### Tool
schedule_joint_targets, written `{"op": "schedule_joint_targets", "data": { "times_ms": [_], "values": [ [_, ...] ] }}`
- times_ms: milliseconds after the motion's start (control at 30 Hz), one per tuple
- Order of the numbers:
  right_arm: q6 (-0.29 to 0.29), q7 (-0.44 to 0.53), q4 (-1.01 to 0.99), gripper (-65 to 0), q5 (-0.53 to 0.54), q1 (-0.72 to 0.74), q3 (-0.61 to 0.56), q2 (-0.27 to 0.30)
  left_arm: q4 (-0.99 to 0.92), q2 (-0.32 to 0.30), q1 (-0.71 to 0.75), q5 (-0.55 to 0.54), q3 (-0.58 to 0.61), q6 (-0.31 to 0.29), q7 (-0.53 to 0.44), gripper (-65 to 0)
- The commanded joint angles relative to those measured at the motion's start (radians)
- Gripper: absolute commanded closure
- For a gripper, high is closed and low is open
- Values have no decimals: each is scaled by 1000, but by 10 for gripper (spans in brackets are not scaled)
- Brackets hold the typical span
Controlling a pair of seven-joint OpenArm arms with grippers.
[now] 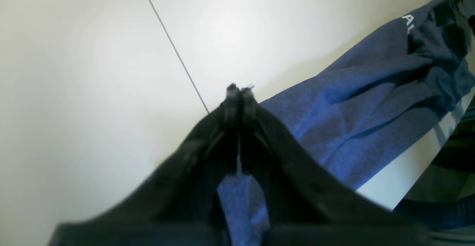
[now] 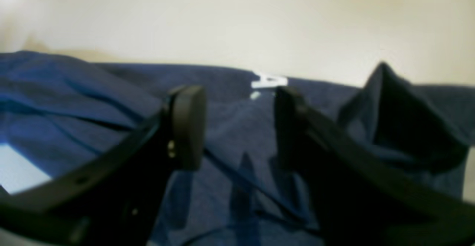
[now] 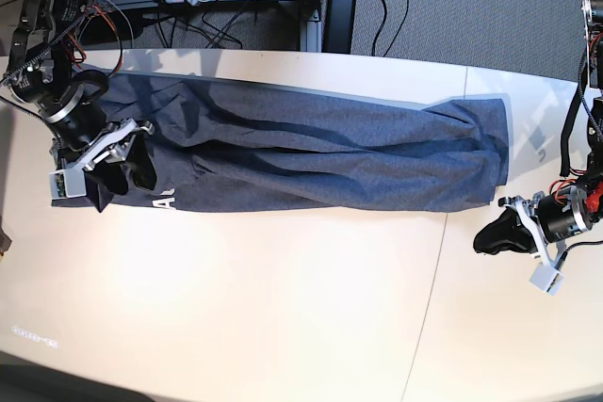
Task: Fold the T-shirt properly
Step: 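Pull the held strip end outward with the right gripper to straighten it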
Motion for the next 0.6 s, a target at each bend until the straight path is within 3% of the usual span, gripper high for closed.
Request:
{"op": "schedule_joint_targets", "data": {
  "times_ms": [0, 33, 100, 200, 400, 567],
  "values": [
    [80, 23, 17, -303, 16, 14, 8, 14, 16, -19, -22, -18, -10, -13, -18, 0],
    [80, 22, 15, -299, 15, 16, 8, 14, 16, -19, -22, -18, -10, -13, -18, 0],
    [80, 22, 10, -219, 14, 21, 8, 14, 16, -19, -22, -18, -10, -13, -21, 0],
    [80, 22, -2, 0, 13, 21, 8, 14, 16, -19, -22, -18, -10, -13, -23, 0],
    [80, 23, -11, 0, -5, 21, 8, 14, 16, -12, -22, -18, -10, -13, -22, 0],
    [80, 38, -50, 0, -97, 21, -3, 14, 16, 10, -22, -17, -10, -13, -22, 0]
  ]
}}
